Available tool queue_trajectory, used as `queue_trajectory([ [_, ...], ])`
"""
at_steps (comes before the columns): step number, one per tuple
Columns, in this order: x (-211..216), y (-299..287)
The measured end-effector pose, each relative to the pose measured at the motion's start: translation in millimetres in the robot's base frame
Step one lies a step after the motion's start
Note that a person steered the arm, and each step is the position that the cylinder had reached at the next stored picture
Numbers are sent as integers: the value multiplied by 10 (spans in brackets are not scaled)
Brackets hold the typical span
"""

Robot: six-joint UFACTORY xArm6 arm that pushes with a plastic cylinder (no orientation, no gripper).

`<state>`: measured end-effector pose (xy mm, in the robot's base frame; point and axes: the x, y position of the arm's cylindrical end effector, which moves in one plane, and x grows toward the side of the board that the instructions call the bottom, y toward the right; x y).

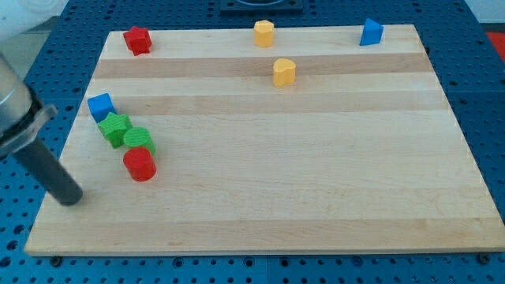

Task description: Push the red circle to the center right of the board

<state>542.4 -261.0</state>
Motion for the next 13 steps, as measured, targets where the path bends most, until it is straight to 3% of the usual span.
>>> queue_trajectory([
  [1,-231,226],
  [3,-345,1501],
  [5,-726,2624],
  [7,-717,2834],
  [10,-849,4081],
  [13,-497,4364],
])
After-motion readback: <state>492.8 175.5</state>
